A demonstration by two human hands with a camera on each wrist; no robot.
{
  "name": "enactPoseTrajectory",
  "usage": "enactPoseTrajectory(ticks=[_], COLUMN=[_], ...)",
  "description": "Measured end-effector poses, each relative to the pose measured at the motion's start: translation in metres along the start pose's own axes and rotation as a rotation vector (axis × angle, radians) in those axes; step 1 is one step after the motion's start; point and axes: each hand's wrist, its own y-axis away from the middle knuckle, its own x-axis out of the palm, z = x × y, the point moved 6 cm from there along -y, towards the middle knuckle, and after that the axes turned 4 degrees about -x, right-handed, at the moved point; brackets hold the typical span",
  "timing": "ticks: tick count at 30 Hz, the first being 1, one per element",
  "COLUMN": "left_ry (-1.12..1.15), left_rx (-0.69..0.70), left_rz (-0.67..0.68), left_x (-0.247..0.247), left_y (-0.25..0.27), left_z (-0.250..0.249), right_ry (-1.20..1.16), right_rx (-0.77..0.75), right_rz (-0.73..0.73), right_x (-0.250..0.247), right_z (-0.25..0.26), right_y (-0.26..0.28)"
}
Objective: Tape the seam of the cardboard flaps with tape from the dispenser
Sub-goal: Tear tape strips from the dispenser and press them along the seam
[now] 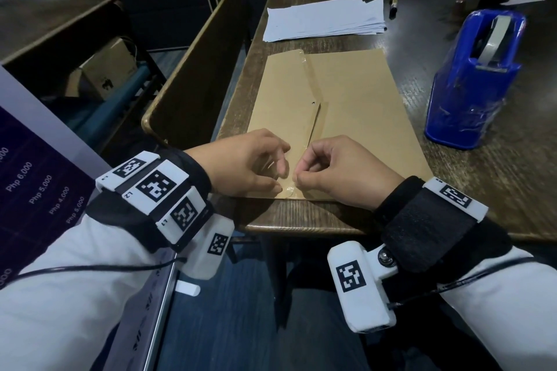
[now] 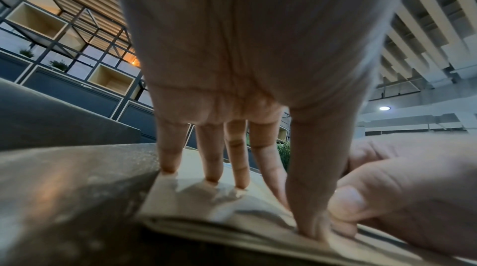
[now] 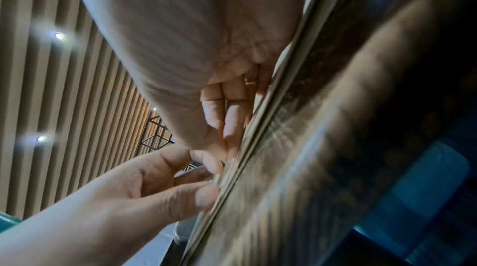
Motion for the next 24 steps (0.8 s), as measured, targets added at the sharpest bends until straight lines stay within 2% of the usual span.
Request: enactPoseTrajectory(ticks=[5, 24], left_ry=[-0.009, -0.021], left_rx=[0.017, -0.074], left_rz=[-0.001, -0.016], left_x=[-0.0019, 0.0006], left_y=[-0.0011, -0.0040], left_z=[-0.0002, -0.0077], right_ry=[0.004, 0.035], right_rx=[-0.004, -0.015], right_rz=[0.011, 0.021], right_x=[0.0000, 0.0015], right_z=[0.0005, 0.0019], right_y=[0.0002, -0.0004])
